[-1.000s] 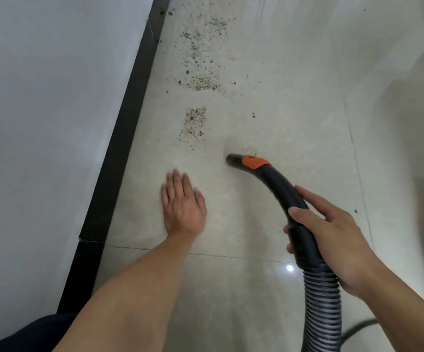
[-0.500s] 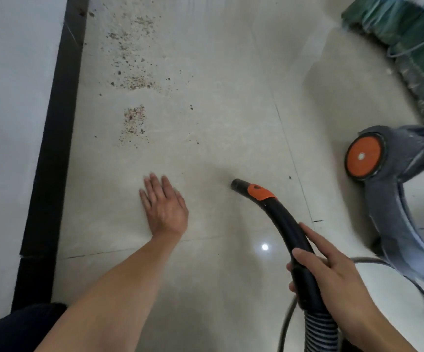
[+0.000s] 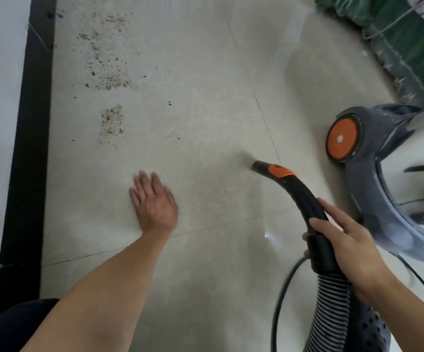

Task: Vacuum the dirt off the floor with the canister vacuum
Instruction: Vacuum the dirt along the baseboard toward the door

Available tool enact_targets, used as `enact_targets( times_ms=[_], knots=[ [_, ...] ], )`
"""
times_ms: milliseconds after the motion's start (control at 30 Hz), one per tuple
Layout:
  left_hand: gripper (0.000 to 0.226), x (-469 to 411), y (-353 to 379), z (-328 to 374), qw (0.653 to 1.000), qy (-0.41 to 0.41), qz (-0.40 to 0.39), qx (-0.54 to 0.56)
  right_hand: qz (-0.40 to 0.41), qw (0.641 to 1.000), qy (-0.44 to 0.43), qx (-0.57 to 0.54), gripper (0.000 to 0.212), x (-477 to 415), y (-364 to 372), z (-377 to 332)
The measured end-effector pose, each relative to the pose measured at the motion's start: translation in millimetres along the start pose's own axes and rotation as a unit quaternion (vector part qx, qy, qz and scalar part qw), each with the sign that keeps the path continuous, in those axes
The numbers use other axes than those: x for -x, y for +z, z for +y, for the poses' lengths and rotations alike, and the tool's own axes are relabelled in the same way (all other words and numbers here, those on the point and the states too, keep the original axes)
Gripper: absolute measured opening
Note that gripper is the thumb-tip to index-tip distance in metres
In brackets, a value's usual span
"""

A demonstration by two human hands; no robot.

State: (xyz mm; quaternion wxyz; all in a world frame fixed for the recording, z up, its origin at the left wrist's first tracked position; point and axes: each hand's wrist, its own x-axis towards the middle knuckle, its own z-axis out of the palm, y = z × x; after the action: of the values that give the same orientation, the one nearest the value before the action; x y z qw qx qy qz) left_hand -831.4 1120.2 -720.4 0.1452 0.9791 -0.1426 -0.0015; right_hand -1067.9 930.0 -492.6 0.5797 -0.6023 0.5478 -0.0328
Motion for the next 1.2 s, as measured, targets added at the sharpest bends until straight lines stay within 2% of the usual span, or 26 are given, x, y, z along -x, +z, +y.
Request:
enact_targets(
  times_ms=[133, 233, 333, 600, 767, 967, 1200],
  knots=[
    [0.054, -1.9, -4.3, -15.8, 0.999, 0.032, 0.009, -0.018, -0.078, 0.995, 0.002, 0.065, 0.043, 22.7, 1.4, -2.9],
    [0.055, -3.9, -6.1, -18.0, 1.000, 0.012, 0.021, -0.015, -0.115, 0.989, -0.002, 0.097, 0.045, 33.7, 11.0, -2.1],
    [0.053, -5.2, -6.3, -17.2, 1.000, -0.006, 0.022, -0.008, -0.136, 0.985, -0.013, 0.103, 0.047, 29.4, 28.9, 0.7],
    [0.050, -17.4, -14.1, -40.7, 0.997, -0.069, 0.036, 0.002, -0.156, 0.969, -0.110, 0.159, 0.053, 4.2, 91.7, 0.6],
    [0.051, -24.7, -13.9, -45.0, 0.993, -0.111, 0.040, 0.015, -0.208, 0.949, -0.141, 0.188, 0.054, 2.2, 123.8, -7.0],
    [0.049, -23.7, -12.6, -37.8, 0.990, -0.126, 0.064, 0.018, -0.106, 0.963, -0.163, 0.185, 0.055, -29.3, 129.1, -23.6],
    [0.050, -23.6, -12.6, -37.4, 0.990, -0.132, 0.055, -0.001, -0.127, 0.970, -0.148, 0.145, 0.055, -67.0, 154.8, -48.8]
  ],
)
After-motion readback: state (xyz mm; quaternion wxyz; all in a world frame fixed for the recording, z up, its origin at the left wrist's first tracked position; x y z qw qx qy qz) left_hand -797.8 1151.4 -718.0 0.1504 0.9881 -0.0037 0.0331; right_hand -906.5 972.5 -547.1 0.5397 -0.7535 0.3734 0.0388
